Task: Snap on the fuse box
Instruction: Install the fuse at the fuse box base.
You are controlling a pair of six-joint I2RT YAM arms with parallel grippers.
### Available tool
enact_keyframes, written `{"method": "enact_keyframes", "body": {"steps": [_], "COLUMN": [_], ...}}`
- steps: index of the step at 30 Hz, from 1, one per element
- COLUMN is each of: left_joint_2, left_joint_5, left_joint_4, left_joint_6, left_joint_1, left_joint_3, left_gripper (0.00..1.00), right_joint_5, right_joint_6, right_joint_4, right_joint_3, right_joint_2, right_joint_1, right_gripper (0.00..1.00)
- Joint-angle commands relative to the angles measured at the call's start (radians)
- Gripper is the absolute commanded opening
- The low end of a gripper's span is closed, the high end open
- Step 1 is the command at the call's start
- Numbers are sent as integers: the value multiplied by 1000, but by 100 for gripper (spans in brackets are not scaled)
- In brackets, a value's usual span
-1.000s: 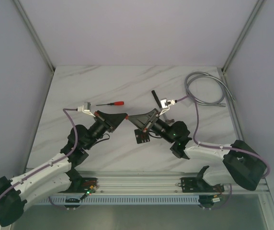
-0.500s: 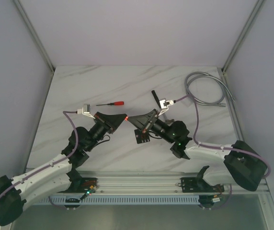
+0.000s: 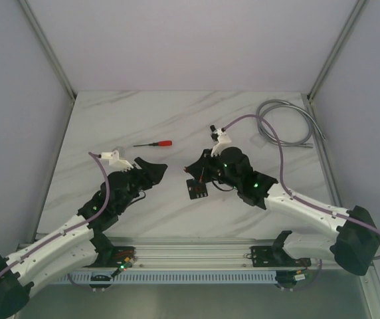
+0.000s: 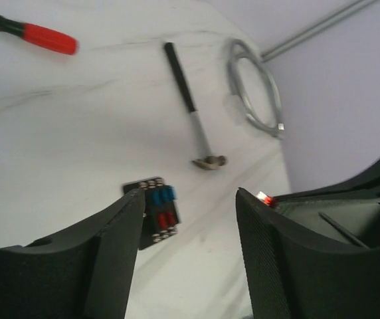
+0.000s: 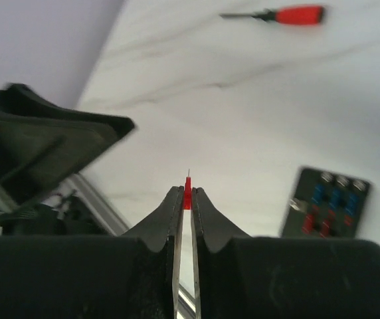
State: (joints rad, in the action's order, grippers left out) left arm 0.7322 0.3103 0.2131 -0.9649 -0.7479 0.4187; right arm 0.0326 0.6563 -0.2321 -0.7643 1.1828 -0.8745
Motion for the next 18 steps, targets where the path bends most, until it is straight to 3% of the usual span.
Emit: {"method": "enact_keyframes", "body": {"steps": [1,6,13,18], "left_joint_2": [-7,0,54,103], "left_joint_5": [110,175,278,348], "left_joint_4": [-175,-227,-264,-272], "left_joint_6": [188,294,353,366], "left_joint_1": [3,4,5,11], "left_joint_3": [61,80,72,68], "left_gripper": [69,81,99,100], "right_joint_5": [-119,-197,-181,-154], "right_joint_6": [-93,-140,-216,-253], "right_joint_4": [449,689,855,898], "right_joint_3": [-100,-200,-352,-428], "right_joint_2": [7,67,253,367], "right_joint_1": [10,22,49,57], "right_gripper": [0,0,0,0]}}
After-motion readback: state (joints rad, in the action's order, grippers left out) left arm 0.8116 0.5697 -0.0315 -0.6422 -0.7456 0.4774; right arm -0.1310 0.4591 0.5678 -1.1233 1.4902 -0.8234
